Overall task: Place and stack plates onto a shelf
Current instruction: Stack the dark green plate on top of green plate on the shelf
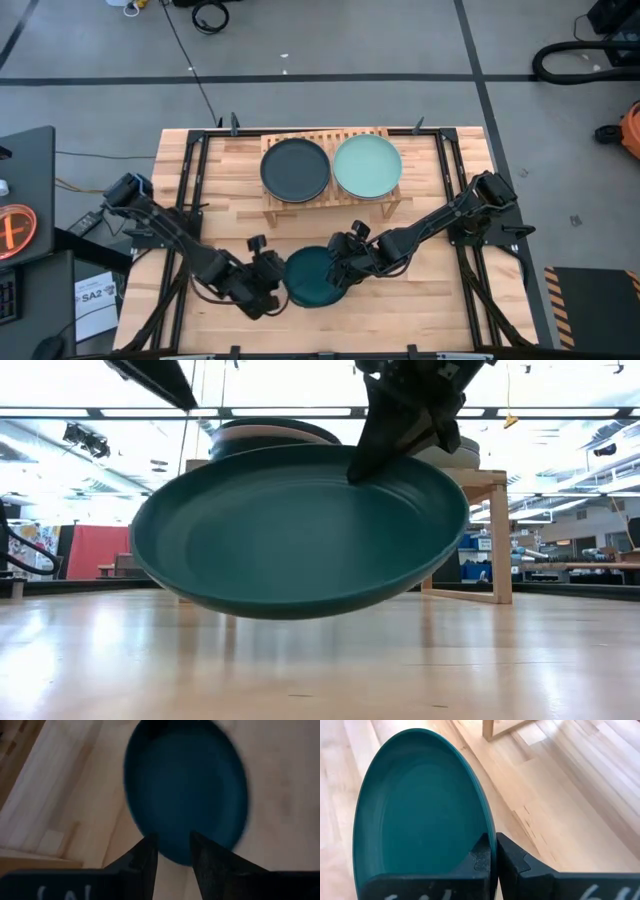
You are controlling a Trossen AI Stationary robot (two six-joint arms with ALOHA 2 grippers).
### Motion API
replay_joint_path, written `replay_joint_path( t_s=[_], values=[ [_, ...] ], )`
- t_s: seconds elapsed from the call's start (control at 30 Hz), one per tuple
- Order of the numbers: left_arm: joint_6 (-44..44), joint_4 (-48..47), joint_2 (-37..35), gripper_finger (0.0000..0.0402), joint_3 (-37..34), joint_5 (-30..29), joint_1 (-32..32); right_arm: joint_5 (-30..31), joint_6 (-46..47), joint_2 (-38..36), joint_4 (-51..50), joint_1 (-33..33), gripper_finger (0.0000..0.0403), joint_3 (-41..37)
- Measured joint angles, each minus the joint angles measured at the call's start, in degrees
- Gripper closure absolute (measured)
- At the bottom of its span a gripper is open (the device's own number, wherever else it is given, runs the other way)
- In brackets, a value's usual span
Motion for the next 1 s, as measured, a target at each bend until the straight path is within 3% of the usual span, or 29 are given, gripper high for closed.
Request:
replay_joint_path(
  t_s=[0.27,0.4,0.63,0.83,1.0],
  values=[
    [9.48,-2.09,-10.54,0.0283,0.02,-0.10,-6.24,-4.01,0.00,0.00,-0.16,0.44,0.0385,0.00],
    [13.69,-3.36,-16.71,0.0283,-0.12,-2.89,-9.86,-6.02,-1.47,-0.16,-0.49,1.00,0.0385,0.85],
    [16.42,-2.00,-26.93,0.0283,-8.80,-8.95,-14.79,-9.60,-5.88,-3.55,-3.57,1.86,0.0385,5.39],
    [19.71,16.12,-34.93,0.0283,-24.50,-10.30,-13.05,-10.53,-8.26,-8.72,-9.90,0.58,0.0385,10.27],
    [25.86,33.24,-38.31,0.0283,-34.88,-3.69,-8.64,-6.36,-9.09,-14.47,-17.22,-4.01,0.0385,13.63]
  ],
)
